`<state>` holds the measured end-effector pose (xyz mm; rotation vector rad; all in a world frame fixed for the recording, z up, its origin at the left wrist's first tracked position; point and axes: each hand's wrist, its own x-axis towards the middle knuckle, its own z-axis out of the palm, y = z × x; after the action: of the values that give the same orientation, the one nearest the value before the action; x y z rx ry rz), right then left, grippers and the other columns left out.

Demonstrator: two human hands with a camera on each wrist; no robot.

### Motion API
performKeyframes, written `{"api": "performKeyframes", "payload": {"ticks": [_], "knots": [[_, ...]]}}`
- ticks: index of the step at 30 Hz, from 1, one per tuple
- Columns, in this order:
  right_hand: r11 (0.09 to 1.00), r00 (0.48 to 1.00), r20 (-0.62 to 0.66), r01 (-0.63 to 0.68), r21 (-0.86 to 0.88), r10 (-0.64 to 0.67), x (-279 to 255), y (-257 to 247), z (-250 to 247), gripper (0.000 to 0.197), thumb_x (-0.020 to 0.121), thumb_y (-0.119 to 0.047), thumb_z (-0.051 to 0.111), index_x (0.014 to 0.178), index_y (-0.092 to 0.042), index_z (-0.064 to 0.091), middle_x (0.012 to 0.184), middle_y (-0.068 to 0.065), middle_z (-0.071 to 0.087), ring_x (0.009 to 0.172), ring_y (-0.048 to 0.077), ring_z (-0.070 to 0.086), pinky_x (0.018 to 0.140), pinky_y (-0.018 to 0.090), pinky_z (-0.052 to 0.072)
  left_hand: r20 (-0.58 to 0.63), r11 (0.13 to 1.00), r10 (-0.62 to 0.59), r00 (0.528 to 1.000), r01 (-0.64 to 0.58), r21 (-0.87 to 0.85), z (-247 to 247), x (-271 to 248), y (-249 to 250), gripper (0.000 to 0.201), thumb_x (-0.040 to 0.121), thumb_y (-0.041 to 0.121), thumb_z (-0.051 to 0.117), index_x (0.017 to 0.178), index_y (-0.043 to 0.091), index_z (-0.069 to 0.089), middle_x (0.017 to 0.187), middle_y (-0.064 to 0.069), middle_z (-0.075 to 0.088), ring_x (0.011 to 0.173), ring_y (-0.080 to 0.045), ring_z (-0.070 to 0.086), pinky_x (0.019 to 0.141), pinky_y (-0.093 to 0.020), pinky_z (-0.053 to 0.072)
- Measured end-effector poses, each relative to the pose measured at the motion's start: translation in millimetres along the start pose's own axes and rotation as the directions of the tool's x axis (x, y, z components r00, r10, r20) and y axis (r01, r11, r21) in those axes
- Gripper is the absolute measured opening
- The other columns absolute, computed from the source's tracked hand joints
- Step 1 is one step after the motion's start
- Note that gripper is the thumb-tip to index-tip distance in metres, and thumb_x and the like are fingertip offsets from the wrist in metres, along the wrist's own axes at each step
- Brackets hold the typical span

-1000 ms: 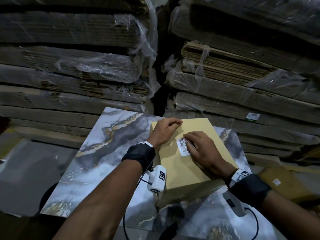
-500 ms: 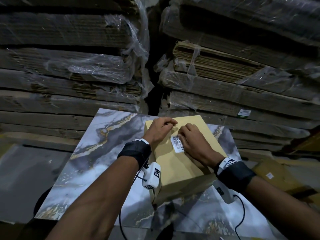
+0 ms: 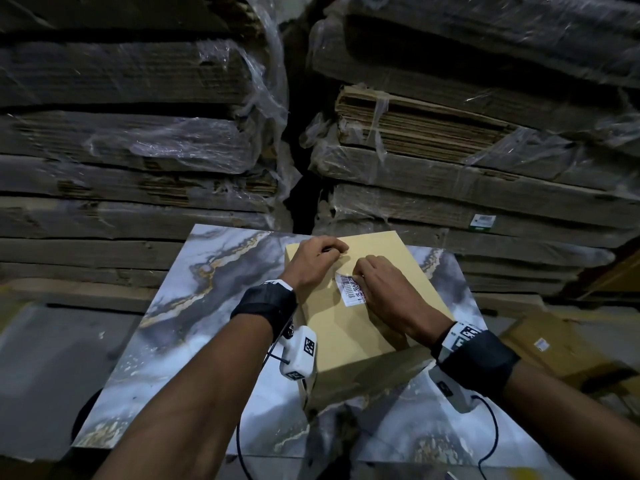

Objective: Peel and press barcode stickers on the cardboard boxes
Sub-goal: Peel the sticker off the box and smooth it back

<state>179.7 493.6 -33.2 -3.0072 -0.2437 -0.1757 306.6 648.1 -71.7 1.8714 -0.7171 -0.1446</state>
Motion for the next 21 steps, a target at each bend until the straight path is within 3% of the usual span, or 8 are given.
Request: {"api": "performKeyframes", "payload": {"ticks": [5,10,13,15,17,19,21], "knots": [[0.998,0.997,0.052,-0.063,-0.029,0.064,4,-11,-1,0.016,0.097,-0.015,0.06,0.109,-0.015,0.05,0.109,0.007,0.056,0.087,0.018,0.039,0.072,0.03,0.028,0.0,1.0,-0.013,1.0,0.013,-0.015,1,0,-1,0.043,0.081,0.028,0.048,0.111,0.012,0.075,0.108,0.002,0.073,0.103,-0.008,0.065,0.087,-0.018,0.049],[0.996,0.993,0.084,-0.087,-0.011,0.088,9,-1,-5,0.038,0.081,-0.014,0.08,0.102,-0.024,0.05,0.098,0.0,0.06,0.079,0.018,0.05,0.065,0.033,0.04,0.009,1.0,-0.007,1.0,0.007,-0.005,0,2,-4,0.042,0.081,0.027,0.049,0.11,0.012,0.075,0.107,0.002,0.073,0.103,-0.009,0.065,0.09,-0.022,0.05],[0.989,0.993,0.056,-0.106,0.102,0.101,10,6,-10,0.031,0.092,-0.011,0.063,0.122,-0.016,0.06,0.104,0.005,0.07,0.086,0.026,0.062,0.074,0.04,0.049,0.005,1.0,-0.016,1.0,0.016,-0.024,1,3,-5,0.042,0.08,0.027,0.049,0.109,0.012,0.076,0.107,0.002,0.074,0.102,-0.009,0.066,0.087,-0.022,0.051],[0.958,0.992,-0.031,-0.113,0.265,0.126,6,8,-12,0.05,0.094,-0.007,0.052,0.142,-0.018,0.047,0.105,0.005,0.071,0.086,0.027,0.064,0.075,0.039,0.051,0.008,0.999,-0.019,1.0,0.019,-0.034,2,2,-6,0.041,0.079,0.028,0.05,0.108,0.014,0.076,0.105,0.004,0.074,0.102,-0.009,0.067,0.088,-0.024,0.052],[0.9,0.972,-0.116,-0.141,0.412,0.205,3,12,-15,0.057,0.093,-0.006,0.051,0.147,-0.021,0.041,0.109,0.0,0.066,0.089,0.02,0.062,0.077,0.035,0.05,0.008,0.999,-0.019,1.0,0.019,-0.028,1,3,-5,0.041,0.079,0.028,0.05,0.108,0.015,0.076,0.106,0.004,0.074,0.102,-0.008,0.066,0.089,-0.025,0.052],[0.894,0.974,-0.07,-0.166,0.416,0.214,2,17,-17,0.051,0.091,-0.013,0.057,0.142,-0.018,0.053,0.114,0.0,0.063,0.096,0.017,0.061,0.082,0.034,0.051,0.016,1.0,-0.016,1.0,0.017,-0.021,0,2,-4,0.042,0.079,0.028,0.05,0.108,0.014,0.076,0.106,0.004,0.074,0.101,-0.007,0.066,0.088,-0.022,0.05],[0.953,0.989,0.021,-0.149,0.263,0.149,2,19,-15,0.045,0.085,-0.031,0.063,0.128,-0.017,0.068,0.113,0.002,0.066,0.099,0.019,0.06,0.085,0.036,0.051,0.025,1.0,-0.009,1.0,0.009,-0.007,0,3,-5,0.042,0.079,0.029,0.05,0.109,0.015,0.076,0.107,0.004,0.074,0.102,-0.008,0.065,0.089,-0.023,0.049]]}}
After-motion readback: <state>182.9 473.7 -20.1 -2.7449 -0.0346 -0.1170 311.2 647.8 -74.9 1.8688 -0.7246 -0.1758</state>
